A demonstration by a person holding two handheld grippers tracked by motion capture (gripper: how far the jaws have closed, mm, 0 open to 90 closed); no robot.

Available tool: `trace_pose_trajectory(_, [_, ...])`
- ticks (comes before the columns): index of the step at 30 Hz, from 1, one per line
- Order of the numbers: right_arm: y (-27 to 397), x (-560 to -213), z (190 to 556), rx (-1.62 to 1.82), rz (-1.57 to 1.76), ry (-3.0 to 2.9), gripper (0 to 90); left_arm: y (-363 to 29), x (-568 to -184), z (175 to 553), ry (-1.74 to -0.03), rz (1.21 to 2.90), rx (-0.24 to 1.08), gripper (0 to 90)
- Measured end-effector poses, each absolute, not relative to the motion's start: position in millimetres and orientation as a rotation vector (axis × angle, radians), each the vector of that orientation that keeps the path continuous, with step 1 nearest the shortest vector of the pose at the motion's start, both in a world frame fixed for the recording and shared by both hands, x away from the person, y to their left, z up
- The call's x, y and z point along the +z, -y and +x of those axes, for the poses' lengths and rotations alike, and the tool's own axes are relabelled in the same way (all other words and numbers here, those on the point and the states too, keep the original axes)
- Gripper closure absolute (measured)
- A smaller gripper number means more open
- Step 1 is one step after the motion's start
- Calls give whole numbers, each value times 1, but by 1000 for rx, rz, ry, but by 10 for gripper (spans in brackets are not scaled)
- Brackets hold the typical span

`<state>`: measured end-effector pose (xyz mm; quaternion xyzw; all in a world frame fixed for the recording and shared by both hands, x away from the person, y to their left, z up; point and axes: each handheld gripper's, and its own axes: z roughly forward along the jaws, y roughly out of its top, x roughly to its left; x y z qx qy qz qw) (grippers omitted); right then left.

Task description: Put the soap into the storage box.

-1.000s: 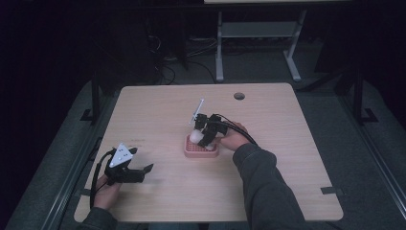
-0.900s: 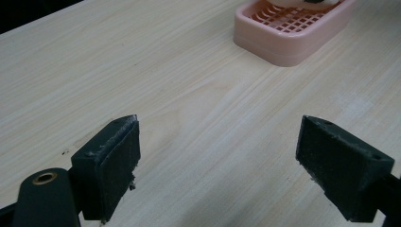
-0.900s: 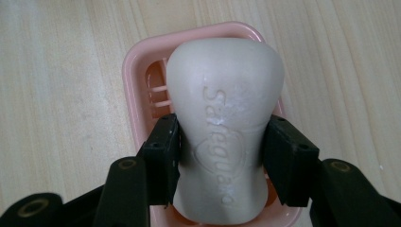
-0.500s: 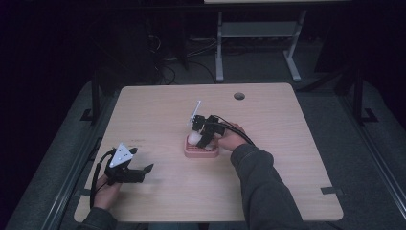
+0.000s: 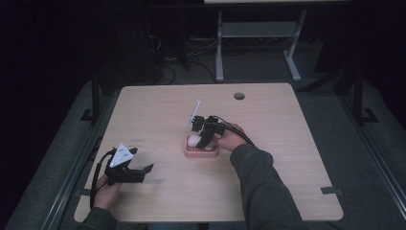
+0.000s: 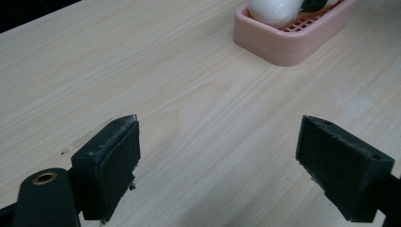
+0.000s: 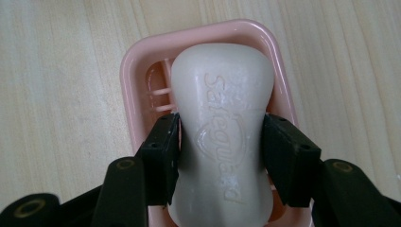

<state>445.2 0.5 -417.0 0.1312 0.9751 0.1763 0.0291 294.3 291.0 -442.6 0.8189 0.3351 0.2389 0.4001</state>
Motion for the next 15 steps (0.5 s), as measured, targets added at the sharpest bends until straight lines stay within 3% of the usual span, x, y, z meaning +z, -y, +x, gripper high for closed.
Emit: trace_pose_trajectory(15, [5, -412, 443, 610, 441, -3001, 433, -291, -443, 294, -844, 2078, 605, 139])
